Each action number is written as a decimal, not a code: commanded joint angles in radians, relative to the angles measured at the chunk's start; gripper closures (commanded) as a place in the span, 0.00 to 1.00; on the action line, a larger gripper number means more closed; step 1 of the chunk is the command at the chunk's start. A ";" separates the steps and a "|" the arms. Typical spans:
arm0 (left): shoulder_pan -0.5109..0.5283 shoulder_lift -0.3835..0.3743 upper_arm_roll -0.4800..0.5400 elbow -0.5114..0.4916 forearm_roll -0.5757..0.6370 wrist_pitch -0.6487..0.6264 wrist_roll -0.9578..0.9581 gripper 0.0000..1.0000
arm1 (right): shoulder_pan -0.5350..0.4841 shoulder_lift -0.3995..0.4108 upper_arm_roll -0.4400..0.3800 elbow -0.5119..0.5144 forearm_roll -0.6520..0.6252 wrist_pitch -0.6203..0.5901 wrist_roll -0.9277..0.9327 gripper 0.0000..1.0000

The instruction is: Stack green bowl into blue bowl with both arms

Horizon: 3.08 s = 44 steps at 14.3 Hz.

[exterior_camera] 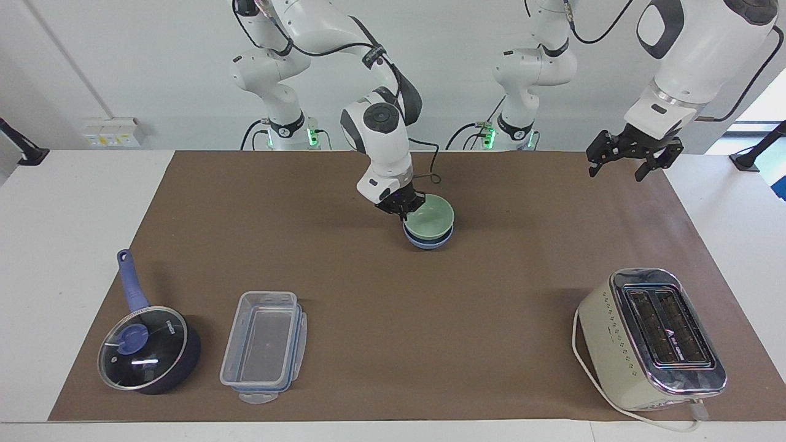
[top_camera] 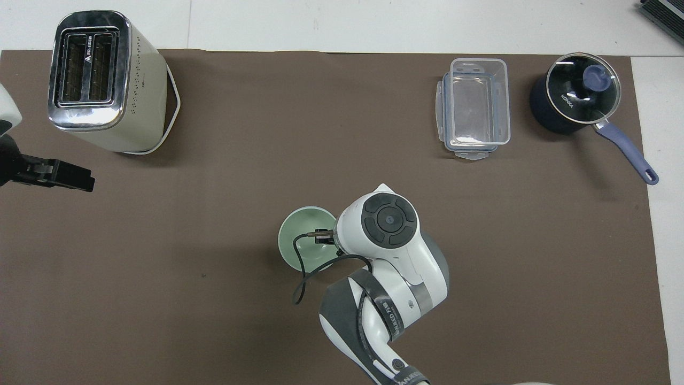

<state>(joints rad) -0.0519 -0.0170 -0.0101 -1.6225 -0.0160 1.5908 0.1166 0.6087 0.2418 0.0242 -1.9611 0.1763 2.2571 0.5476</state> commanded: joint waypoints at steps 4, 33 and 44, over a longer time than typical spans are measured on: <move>0.012 -0.020 -0.008 -0.020 0.010 0.011 -0.005 0.00 | 0.000 -0.012 0.003 -0.019 -0.018 0.021 0.025 1.00; 0.012 -0.020 -0.008 -0.020 0.010 0.011 -0.005 0.00 | -0.202 -0.173 -0.010 0.033 -0.109 -0.108 0.002 0.00; 0.010 -0.020 -0.008 -0.020 0.010 0.011 -0.005 0.00 | -0.473 -0.302 -0.013 0.284 -0.152 -0.539 -0.190 0.00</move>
<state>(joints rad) -0.0490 -0.0170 -0.0108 -1.6225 -0.0160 1.5908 0.1166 0.1753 -0.0634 0.0010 -1.7354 0.0442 1.7890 0.3953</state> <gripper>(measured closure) 0.000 0.000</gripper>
